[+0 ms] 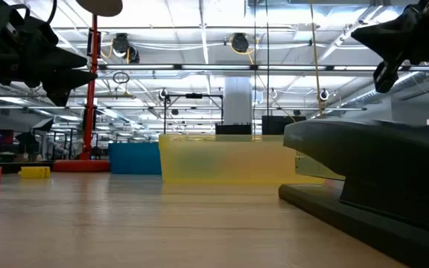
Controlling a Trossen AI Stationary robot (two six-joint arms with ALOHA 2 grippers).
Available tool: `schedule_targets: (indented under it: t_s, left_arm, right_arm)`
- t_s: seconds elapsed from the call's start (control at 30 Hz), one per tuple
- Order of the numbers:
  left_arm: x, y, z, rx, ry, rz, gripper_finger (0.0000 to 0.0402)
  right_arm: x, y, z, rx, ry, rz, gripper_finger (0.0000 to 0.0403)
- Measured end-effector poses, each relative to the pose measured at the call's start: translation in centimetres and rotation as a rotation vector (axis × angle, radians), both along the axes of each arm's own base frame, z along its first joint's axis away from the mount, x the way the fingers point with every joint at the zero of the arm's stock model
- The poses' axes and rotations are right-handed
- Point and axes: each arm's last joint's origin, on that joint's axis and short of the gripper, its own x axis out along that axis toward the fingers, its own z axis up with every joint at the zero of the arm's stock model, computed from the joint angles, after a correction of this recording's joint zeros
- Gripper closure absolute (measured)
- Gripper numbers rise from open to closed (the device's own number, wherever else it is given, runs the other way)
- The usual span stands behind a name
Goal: Pick and place Stapler, Stapler remover, tape
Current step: Put the black stapler into the blue bin
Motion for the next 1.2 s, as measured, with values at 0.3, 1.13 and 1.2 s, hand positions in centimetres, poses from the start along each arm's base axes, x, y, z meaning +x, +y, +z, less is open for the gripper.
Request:
schedule_targets:
  t_s: [0.3, 1.13, 1.2]
  left_arm:
    - [0.0, 0.0, 0.0, 0.000, 0.000, 0.000, 0.0224]
    - [-0.6, -0.8, 3.5, -0.280, -0.357, -0.179, 0.0224]
    - [-0.5, -0.8, 3.1, -0.284, -0.320, -0.176, 0.0224]
  right_arm:
    - [0.0, 0.0, 0.0, 0.004, -0.002, 0.000, 0.0399]
    - [-0.1, 0.1, 0.9, 0.106, -0.107, 0.059, 0.0399]
    - [-0.1, 0.2, 1.4, 0.111, -0.155, 0.121, 0.0399]
